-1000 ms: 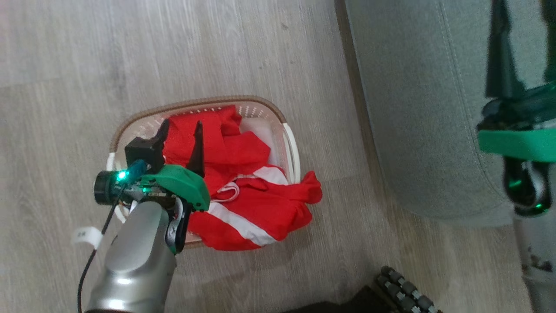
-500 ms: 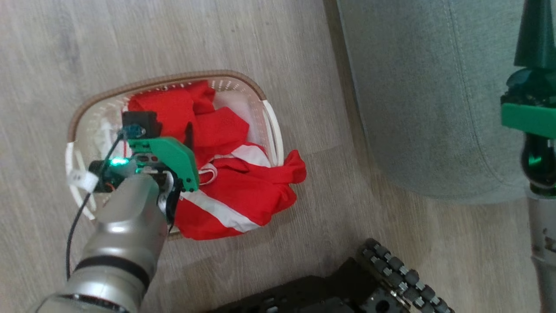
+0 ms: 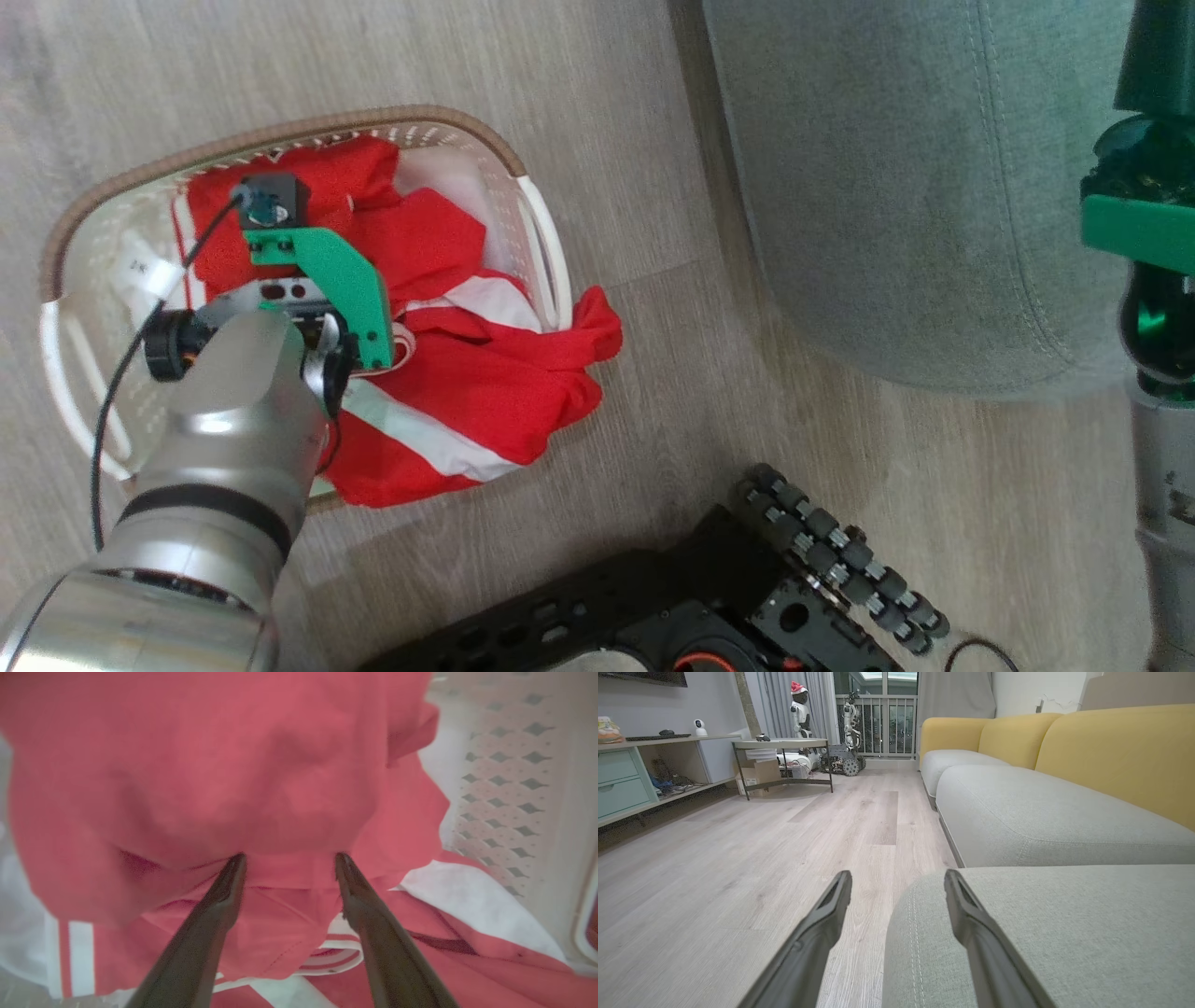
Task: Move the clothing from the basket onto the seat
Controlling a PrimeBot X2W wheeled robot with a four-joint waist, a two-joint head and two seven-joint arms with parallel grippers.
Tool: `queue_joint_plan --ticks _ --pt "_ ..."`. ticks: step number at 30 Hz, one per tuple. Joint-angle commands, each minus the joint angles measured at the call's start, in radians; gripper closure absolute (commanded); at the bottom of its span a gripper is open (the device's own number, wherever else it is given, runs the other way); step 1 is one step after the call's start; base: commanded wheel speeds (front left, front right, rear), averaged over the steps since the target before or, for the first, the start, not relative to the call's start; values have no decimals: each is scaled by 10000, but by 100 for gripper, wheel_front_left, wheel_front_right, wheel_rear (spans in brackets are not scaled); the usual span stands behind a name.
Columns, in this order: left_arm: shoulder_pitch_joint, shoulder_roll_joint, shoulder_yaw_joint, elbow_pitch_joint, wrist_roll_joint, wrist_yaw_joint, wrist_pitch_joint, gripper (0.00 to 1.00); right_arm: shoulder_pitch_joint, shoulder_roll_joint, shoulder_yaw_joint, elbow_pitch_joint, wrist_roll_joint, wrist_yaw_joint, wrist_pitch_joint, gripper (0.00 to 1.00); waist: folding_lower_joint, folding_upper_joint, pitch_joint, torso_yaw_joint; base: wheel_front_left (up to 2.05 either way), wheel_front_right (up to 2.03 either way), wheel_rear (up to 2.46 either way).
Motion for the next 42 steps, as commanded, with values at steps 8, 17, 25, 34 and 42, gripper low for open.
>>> queue_joint_plan --ticks 8,17,25,34,42 --pt "73 367 25 -20 -35 178 988 0 64 77 84 -257 107 -2 -63 0 0 0 400 -351 0 0 0" --pt "11 292 -117 -11 -106 -37 542 100 12 68 89 -175 64 -2 -63 0 0 0 267 -236 0 0 0" --pt "346 102 -239 -7 -240 -337 -59 100 94 38 207 -42 27 -2 -63 0 0 0 -530 -80 0 0 0" --pt "1118 -62 -358 -11 -526 -910 -1045 100 427 -7 242 162 58 -2 -63 0 0 0 -1791 188 0 0 0" --pt "2021 -99 -880 -594 -1043 -1563 -2148 100 1007 -186 280 409 -93 -2 -63 0 0 0 -3237 699 0 0 0"
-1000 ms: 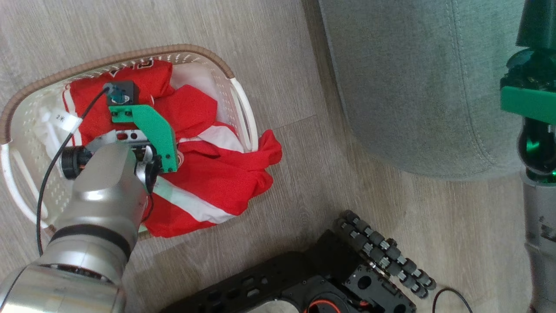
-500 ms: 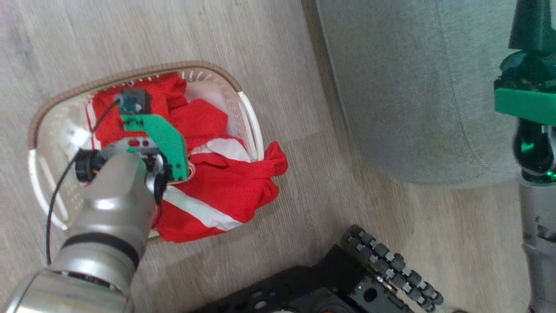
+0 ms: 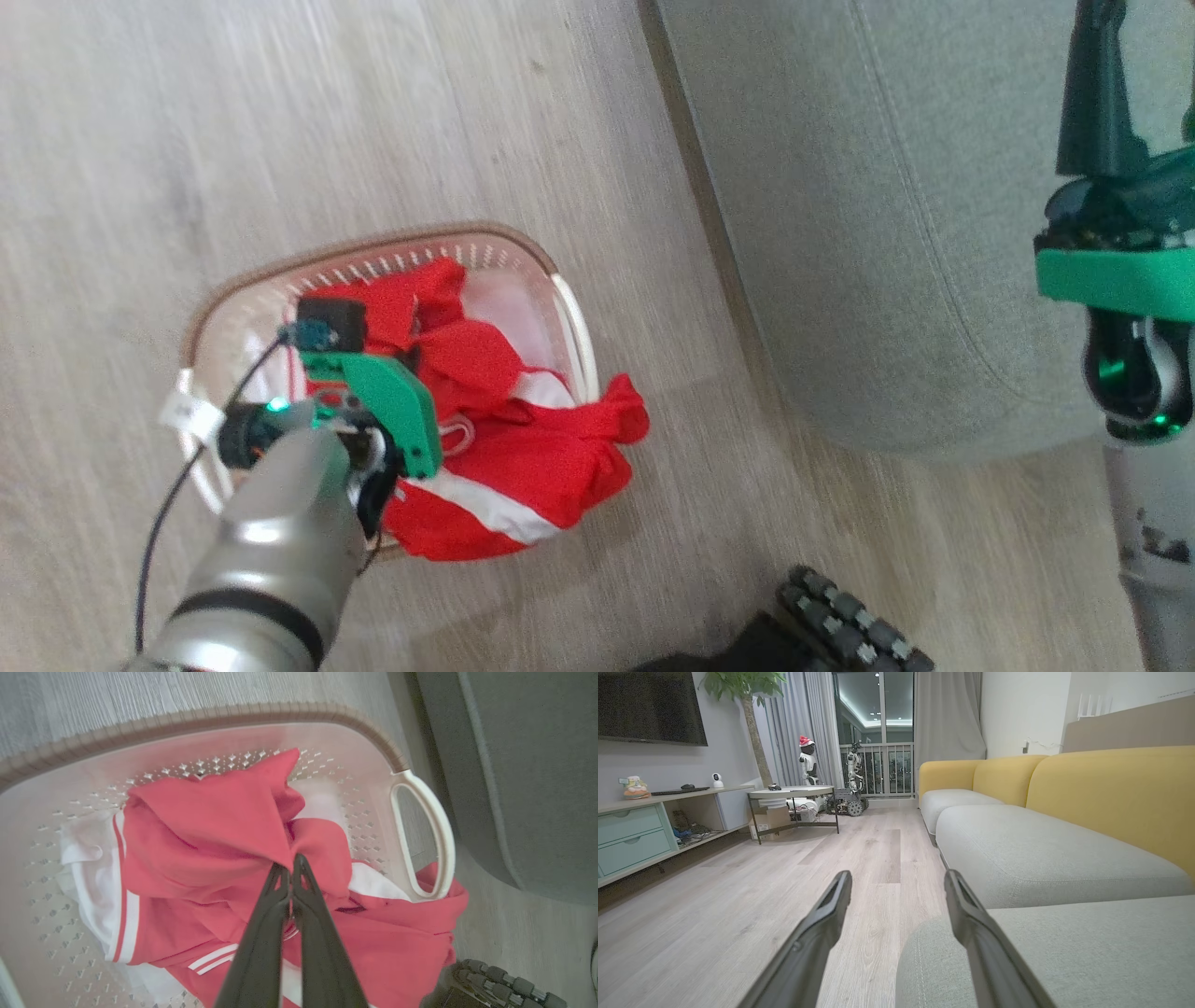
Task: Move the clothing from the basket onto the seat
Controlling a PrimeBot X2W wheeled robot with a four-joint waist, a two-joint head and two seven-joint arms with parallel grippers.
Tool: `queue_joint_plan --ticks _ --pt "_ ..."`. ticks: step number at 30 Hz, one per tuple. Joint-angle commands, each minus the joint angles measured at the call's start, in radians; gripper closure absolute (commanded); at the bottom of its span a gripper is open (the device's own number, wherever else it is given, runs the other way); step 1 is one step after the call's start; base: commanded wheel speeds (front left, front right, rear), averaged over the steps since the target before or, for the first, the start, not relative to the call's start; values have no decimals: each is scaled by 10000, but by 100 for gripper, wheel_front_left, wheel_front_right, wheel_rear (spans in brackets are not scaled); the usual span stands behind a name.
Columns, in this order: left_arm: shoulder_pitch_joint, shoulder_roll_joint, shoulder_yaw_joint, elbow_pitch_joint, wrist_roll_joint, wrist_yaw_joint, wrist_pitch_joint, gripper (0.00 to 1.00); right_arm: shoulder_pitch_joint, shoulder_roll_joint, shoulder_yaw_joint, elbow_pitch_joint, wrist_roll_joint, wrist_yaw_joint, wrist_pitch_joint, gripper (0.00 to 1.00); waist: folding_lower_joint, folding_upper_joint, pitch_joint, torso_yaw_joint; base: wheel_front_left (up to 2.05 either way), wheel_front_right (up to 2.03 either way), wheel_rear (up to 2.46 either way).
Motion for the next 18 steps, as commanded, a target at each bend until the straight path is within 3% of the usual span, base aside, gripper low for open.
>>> queue_joint_plan --ticks 1,18 --pt "384 54 -20 -339 -161 -84 -222 100 350 -220 92 -218 -104 -2 -63 0 0 -1 -733 421 0 0 0" --pt "1627 52 -1472 -1710 -1327 -277 -1707 100 2008 -372 414 326 -401 -2 -63 0 0 -1 -3753 1815 0 0 0"
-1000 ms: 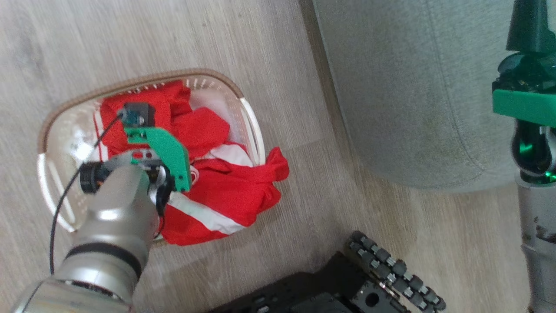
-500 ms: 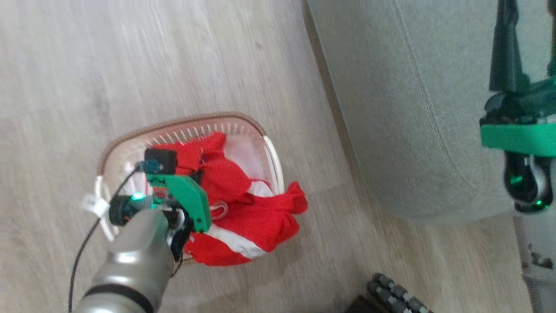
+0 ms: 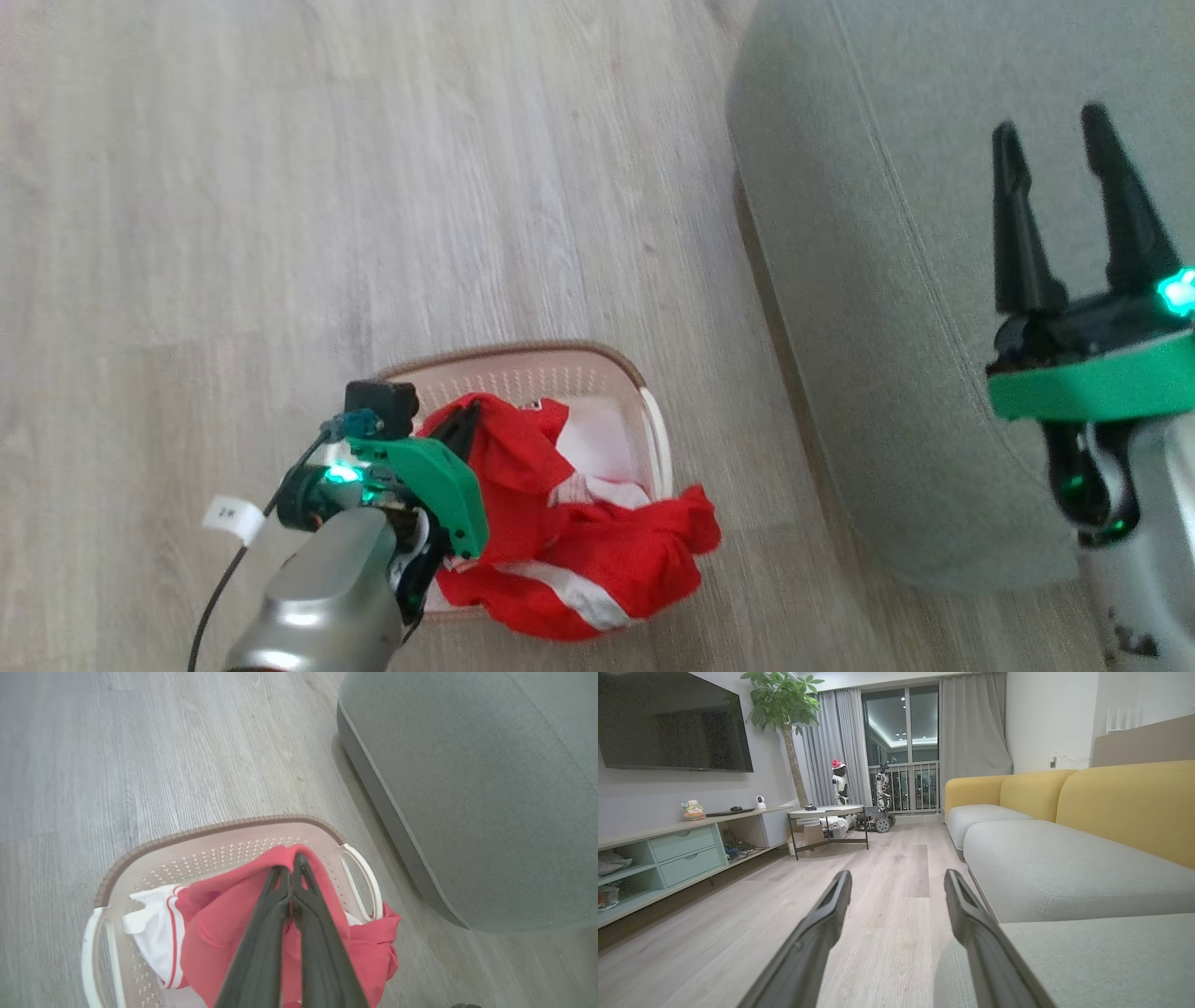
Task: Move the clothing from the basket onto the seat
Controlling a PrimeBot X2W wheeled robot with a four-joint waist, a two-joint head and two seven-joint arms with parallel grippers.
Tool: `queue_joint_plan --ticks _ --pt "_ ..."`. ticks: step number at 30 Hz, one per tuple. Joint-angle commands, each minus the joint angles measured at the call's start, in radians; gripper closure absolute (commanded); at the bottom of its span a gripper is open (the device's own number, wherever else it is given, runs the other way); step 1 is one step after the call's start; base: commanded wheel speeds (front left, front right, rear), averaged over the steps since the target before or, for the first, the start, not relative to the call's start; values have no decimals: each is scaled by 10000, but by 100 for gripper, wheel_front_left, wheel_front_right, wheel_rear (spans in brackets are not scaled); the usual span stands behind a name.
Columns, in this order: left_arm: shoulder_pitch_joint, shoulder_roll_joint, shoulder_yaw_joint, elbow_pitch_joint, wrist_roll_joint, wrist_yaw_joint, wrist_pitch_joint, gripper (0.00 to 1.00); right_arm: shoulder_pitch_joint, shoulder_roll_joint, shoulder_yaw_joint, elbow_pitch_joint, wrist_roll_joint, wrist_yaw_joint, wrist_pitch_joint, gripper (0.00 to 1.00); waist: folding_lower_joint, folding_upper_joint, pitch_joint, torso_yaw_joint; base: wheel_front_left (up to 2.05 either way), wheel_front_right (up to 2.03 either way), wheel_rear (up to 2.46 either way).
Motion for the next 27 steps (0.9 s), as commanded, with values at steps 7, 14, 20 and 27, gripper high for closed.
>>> queue_joint_plan --ticks 7,14,20,27 --pt "179 315 328 -1410 213 67 -351 100 896 -17 292 -47 -147 -2 -63 0 1 -1 -1581 745 0 0 0" --pt "717 855 854 -4171 714 567 -359 100 1510 141 539 105 -217 -2 -63 0 1 -1 -2355 1000 0 0 0" --pt "894 1205 940 -5966 953 879 -338 100 1862 286 755 174 -236 -2 -63 0 1 -1 -2650 1088 0 0 0" --pt "366 1632 904 -8068 1238 1190 359 100 1968 259 1269 212 -137 -2 -63 0 1 -1 -2706 1147 0 0 0"
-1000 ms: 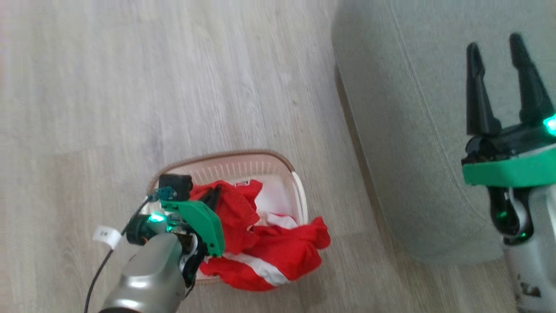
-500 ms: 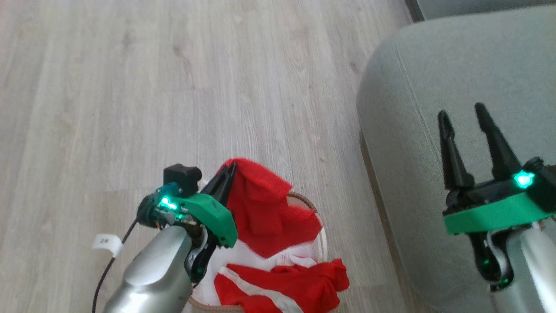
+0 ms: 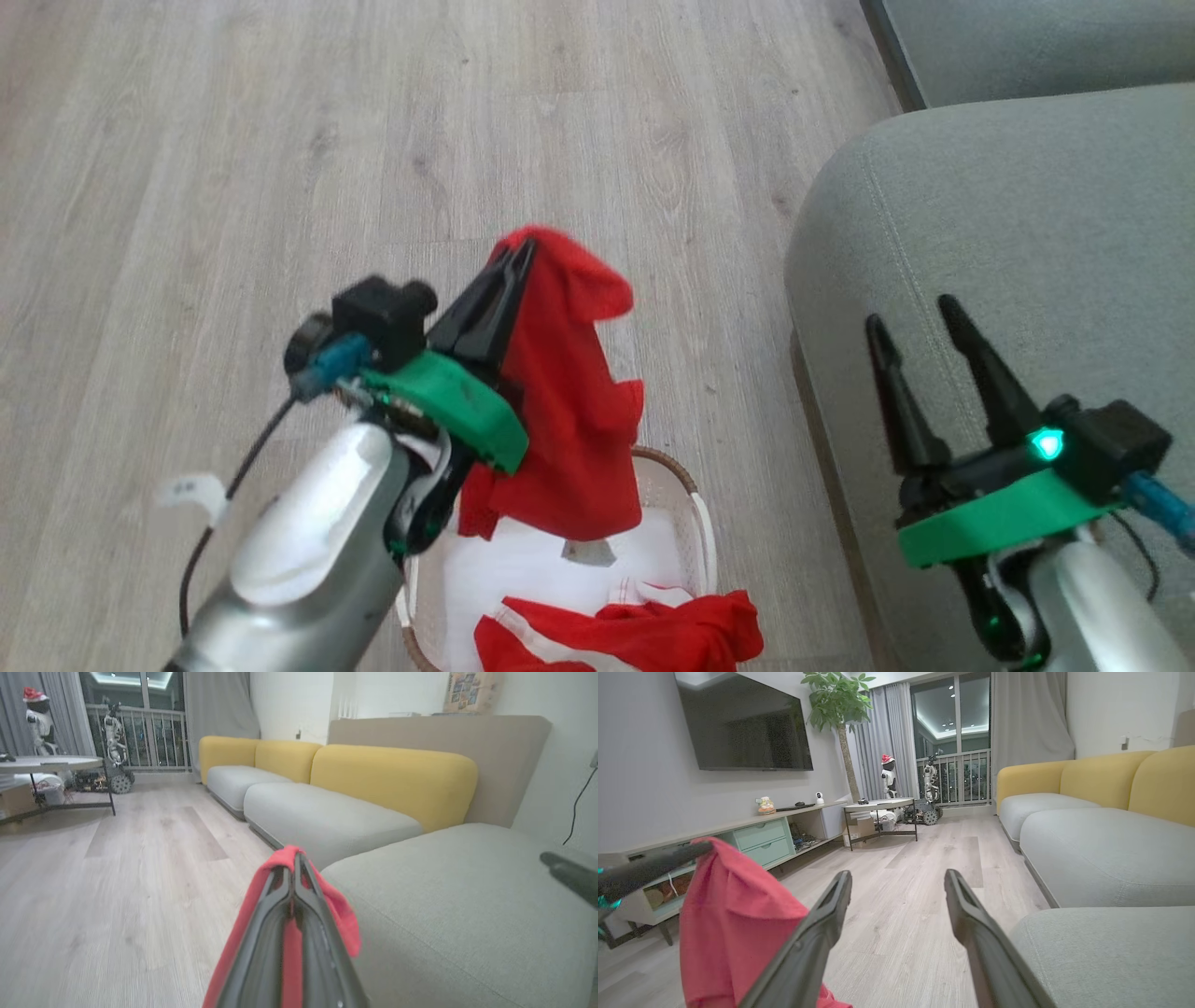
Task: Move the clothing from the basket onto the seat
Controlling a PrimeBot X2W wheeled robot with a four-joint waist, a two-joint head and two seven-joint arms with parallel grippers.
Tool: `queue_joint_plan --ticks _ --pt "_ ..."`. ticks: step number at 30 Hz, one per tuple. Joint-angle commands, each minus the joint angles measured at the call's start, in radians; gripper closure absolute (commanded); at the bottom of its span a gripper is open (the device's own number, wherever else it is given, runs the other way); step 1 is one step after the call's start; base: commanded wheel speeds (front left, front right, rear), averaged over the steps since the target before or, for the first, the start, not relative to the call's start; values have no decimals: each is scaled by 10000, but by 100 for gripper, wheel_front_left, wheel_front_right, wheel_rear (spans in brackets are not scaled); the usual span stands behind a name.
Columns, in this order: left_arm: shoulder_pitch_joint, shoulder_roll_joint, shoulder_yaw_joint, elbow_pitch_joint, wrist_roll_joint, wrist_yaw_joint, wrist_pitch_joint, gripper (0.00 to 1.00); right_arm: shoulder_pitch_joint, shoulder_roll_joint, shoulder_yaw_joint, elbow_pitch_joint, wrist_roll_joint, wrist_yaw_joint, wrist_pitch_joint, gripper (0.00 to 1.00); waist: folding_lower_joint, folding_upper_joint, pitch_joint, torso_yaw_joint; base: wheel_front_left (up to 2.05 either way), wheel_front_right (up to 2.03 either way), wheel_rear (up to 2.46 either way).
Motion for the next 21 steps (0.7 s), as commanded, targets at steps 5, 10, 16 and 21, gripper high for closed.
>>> queue_joint_plan --ticks 5,10,16,21 --pt "-1012 433 381 -1268 176 188 354 100 -145 -175 673 -203 151 -2 -65 0 1 -1 -8 -29 0 0 0" --pt "-1092 526 385 -1838 185 328 615 100 -218 -277 1247 -118 256 -2 -65 0 1 -1 -12 -59 0 0 0" --pt "-1086 507 300 -2115 157 392 741 100 -531 -559 2102 51 333 -2 -65 0 1 -1 -6 -46 0 0 0" --pt "-1157 424 147 -2218 155 364 827 100 -1231 -736 3191 564 414 -2 -65 0 1 -1 -29 29 0 0 0"
